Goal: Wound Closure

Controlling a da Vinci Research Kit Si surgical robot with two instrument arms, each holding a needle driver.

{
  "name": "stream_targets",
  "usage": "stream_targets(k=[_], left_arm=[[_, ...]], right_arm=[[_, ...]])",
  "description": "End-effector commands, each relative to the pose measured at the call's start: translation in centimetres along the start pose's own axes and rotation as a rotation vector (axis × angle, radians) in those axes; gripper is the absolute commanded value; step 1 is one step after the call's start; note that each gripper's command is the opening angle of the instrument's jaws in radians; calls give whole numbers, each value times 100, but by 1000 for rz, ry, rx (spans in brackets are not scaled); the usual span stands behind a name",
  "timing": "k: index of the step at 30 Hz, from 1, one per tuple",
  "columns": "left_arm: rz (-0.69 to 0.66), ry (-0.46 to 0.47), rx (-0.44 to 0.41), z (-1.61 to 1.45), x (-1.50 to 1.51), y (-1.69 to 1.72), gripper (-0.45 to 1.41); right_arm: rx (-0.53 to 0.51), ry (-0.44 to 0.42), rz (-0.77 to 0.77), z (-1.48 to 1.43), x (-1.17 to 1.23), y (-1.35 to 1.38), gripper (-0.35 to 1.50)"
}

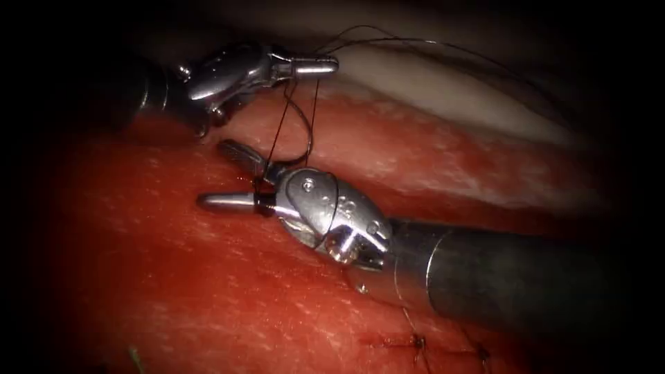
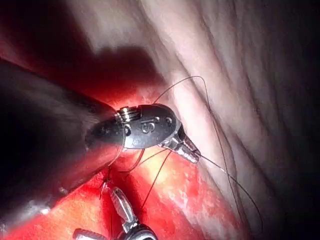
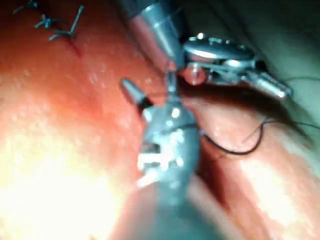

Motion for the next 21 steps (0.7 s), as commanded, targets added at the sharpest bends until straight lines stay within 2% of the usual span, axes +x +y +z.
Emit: stream_targets(k=[1,8,12,17,21], left_arm=[[1,10,-2,2,-9,0,-35],[11,56,-3,-14,-18,13,-35],[7,73,6,-32,-18,30,-35],[-6,87,11,-38,-13,50,-35],[-7,101,22,-31,-7,67,-35]], right_arm=[[-2,32,8,8,1,2,120],[-57,172,31,-12,18,11,113],[-141,225,39,-30,26,23,113],[-243,234,62,-49,24,36,113],[-320,171,72,-61,17,43,113]])
